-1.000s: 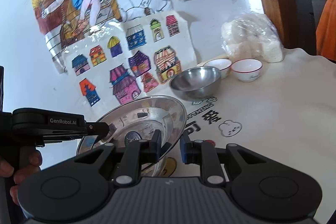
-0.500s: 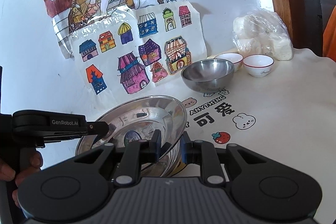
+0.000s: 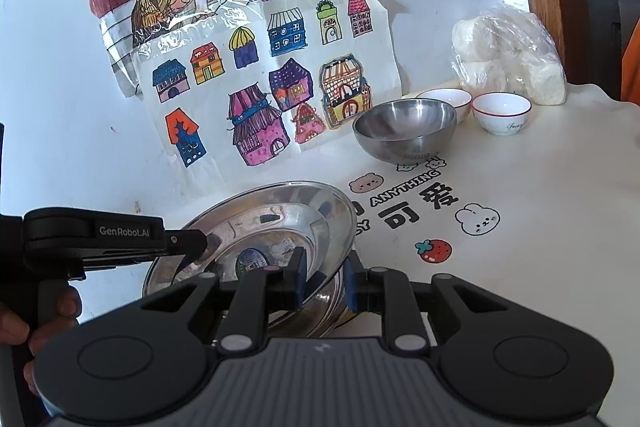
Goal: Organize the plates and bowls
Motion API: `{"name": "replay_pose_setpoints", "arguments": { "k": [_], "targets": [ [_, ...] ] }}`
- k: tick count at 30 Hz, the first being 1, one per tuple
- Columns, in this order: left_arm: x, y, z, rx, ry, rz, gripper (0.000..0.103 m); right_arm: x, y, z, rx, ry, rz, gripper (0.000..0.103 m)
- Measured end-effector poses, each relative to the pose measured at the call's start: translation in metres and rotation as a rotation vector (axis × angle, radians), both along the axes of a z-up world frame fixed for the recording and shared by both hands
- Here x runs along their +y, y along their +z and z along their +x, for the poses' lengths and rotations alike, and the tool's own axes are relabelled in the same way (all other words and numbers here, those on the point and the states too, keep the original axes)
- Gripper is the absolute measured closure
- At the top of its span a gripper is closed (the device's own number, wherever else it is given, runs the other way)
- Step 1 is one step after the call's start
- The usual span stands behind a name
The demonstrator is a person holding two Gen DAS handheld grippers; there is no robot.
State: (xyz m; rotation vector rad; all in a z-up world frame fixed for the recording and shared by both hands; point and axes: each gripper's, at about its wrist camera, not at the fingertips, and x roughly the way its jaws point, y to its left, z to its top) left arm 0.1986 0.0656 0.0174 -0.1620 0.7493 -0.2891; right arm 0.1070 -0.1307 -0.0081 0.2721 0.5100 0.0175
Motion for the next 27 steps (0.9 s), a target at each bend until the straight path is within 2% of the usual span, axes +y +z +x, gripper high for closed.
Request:
{"name": "replay_pose_setpoints", "arguments": {
  "k": [27],
  "targets": [
    [0.001, -0.0051, 0.0032, 0.0, 0.028, 0.045, 0.08, 0.0096, -0.008, 0.0083, 0.034, 0.029, -0.008, 0.077]
  ]
}}
